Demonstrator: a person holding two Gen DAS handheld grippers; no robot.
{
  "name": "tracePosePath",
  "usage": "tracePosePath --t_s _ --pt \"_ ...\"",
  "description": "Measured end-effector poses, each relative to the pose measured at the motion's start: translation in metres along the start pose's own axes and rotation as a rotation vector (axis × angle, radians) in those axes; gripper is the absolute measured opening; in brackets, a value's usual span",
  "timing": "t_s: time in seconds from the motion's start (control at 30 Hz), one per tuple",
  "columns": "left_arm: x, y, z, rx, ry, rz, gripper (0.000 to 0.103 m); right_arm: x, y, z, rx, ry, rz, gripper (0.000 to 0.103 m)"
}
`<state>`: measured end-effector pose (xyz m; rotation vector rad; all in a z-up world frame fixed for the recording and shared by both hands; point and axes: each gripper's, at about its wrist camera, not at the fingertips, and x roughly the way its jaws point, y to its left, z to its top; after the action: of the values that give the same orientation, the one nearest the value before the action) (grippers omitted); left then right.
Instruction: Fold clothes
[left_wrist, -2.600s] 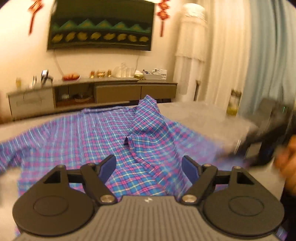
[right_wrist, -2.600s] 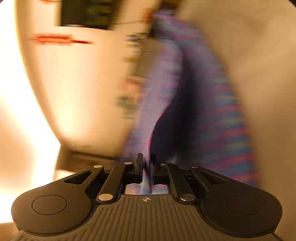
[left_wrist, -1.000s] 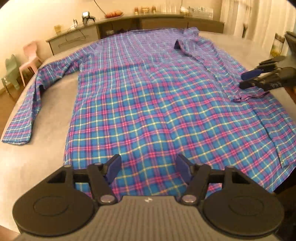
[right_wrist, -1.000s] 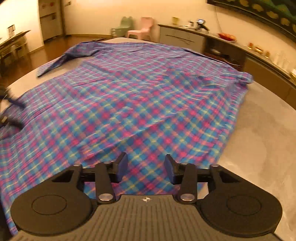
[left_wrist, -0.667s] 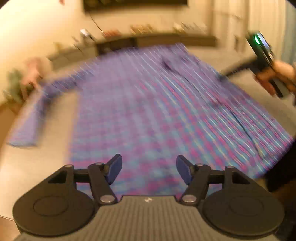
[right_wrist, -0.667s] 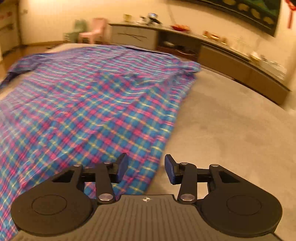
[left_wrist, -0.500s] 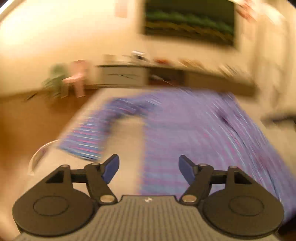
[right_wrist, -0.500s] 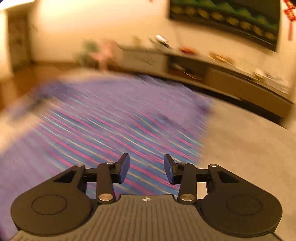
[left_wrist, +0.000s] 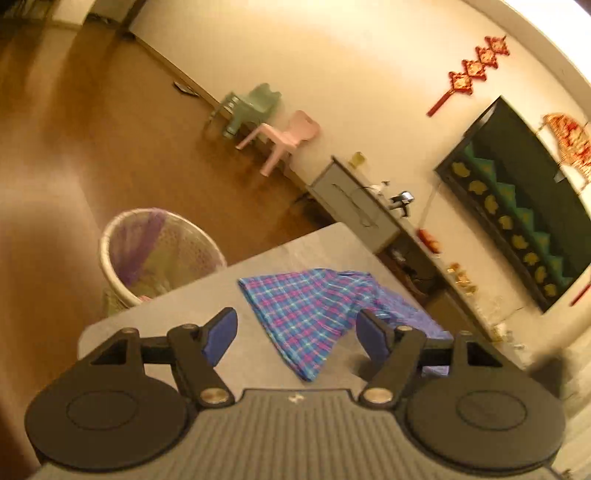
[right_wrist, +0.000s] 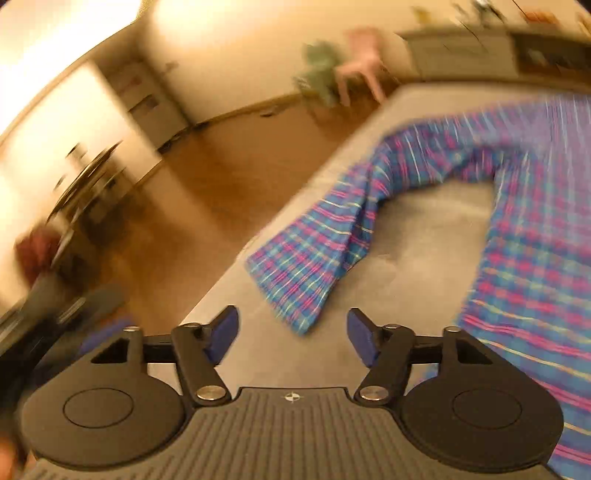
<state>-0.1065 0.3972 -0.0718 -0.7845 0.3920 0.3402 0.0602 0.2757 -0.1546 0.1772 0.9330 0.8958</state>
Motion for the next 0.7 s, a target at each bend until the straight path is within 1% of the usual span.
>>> tracePosePath --t_s 0.07,0.1,0.17,0.23,0.3,0.43,0.5,0.53,0.57,0.63,0.67,0.7 --pt "0.000 0.008 0.003 -0.033 -0.008 -0.019 0.071 0.022 -0.001 0.002 0.015 0.010 -0.031 0.062" --pt "0.001 0.012 0.004 -0.048 -0.011 -0.025 0.071 0.033 -0.001 0.003 0.022 0.016 -0.046 0.058" --pt "0.003 0.021 0.004 -0.074 -0.010 -0.034 0.071 0.049 0.003 0.004 0.012 0.023 -0.070 0.044" --pt "0.005 0.027 0.005 -0.090 -0.006 -0.042 0.071 0.057 0.011 0.005 -0.025 0.027 -0.087 0.005" --pt "0.004 0.029 0.004 -0.089 -0.004 -0.044 0.071 0.039 0.014 0.011 -0.043 0.001 -0.061 0.000" --pt "0.001 0.026 0.001 -0.054 -0.005 -0.033 0.071 0.002 0.021 0.025 -0.078 -0.053 -0.008 0.000" --pt "0.000 0.016 -0.003 -0.008 0.001 -0.023 0.071 -0.016 0.025 0.032 -0.096 -0.080 0.019 0.000" --pt "0.001 0.010 -0.005 0.018 0.005 -0.019 0.071 -0.018 0.018 0.035 -0.064 -0.066 0.034 0.000" --pt "0.001 0.001 -0.007 0.067 0.012 -0.015 0.072 -0.018 0.011 0.037 -0.031 -0.050 0.050 0.000" --pt "0.006 -0.027 -0.014 0.230 0.030 -0.003 0.076 -0.020 -0.002 0.043 0.037 -0.018 0.080 0.000" --pt "0.014 -0.045 -0.018 0.349 0.036 0.019 0.076 -0.021 -0.009 0.046 0.070 -0.002 0.096 0.000" --pt "0.025 -0.062 -0.022 0.473 0.037 0.042 0.076 -0.021 -0.016 0.049 0.104 0.014 0.111 0.005"
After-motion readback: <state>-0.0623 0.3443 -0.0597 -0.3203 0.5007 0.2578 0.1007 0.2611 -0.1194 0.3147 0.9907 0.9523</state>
